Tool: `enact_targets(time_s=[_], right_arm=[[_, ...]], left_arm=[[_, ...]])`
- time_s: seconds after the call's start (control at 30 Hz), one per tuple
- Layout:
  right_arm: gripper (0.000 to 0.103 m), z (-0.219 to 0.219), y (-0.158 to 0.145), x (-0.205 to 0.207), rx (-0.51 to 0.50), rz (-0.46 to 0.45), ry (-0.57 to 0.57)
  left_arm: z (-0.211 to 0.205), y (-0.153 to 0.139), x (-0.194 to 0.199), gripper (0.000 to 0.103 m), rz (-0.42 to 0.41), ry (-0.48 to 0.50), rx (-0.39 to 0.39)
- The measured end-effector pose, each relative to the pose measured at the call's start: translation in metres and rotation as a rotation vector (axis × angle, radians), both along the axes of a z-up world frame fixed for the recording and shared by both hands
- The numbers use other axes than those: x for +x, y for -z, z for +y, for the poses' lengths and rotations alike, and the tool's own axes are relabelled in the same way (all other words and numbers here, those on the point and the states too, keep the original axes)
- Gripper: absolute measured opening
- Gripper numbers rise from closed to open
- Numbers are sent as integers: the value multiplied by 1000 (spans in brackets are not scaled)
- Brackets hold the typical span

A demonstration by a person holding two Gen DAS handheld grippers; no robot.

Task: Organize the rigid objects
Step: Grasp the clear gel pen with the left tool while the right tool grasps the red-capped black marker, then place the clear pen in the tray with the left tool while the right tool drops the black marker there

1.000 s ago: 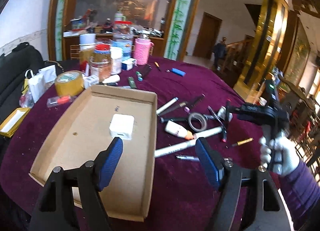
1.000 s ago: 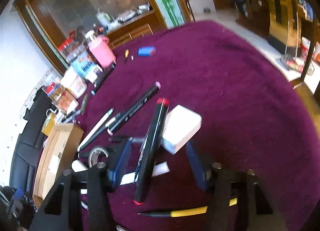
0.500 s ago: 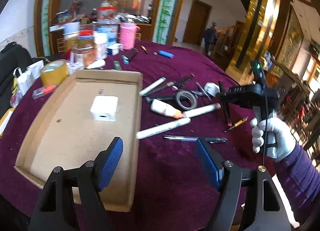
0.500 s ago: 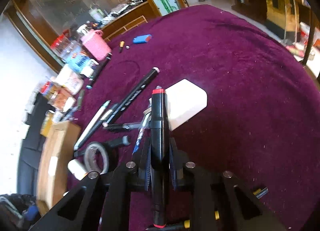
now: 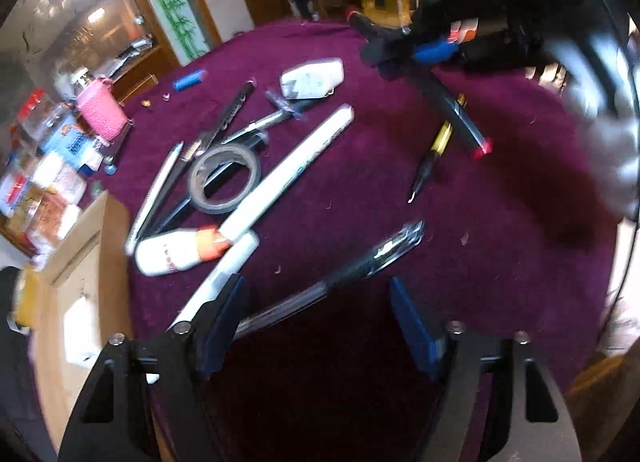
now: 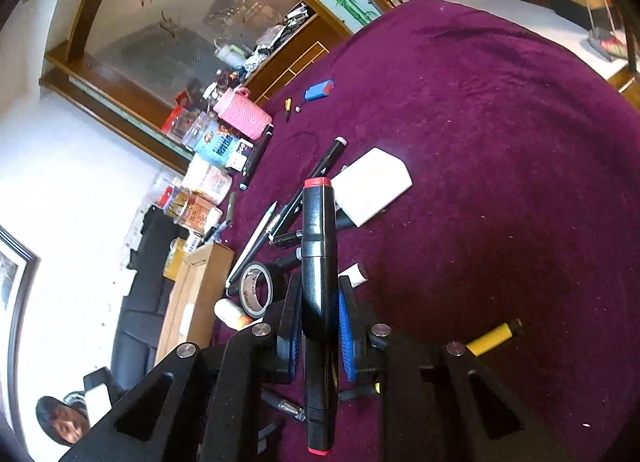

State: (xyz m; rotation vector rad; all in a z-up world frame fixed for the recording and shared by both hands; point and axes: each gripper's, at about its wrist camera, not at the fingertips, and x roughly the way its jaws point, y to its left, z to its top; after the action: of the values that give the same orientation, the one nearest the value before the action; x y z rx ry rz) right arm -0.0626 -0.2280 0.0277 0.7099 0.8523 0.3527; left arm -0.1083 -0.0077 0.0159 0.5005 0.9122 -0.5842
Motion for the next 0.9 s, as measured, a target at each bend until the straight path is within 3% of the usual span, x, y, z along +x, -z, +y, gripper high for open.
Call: enact_targets(time_s=[0.07, 0.13, 0.37, 0.5, 0.67, 0.9], right_arm=[[17, -4, 1, -2, 11, -4, 1], [17, -6, 2, -3, 24, -7, -5], [17, 4, 4, 1, 56, -15, -49], [17, 13, 0, -1, 56, -24, -74], [17, 26, -9, -5, 43, -42, -115], [17, 59, -20, -7, 28, -47, -184]], left_arm=[[5, -3, 6, 16, 106, 13, -51], [7, -4, 4, 10, 125, 31, -41], [-1, -5, 4, 12, 98, 49, 14], [-6, -2, -7, 10, 53, -14, -19], [25, -23, -14, 10, 83, -97, -249], [85, -78, -35, 10, 25, -161, -498]])
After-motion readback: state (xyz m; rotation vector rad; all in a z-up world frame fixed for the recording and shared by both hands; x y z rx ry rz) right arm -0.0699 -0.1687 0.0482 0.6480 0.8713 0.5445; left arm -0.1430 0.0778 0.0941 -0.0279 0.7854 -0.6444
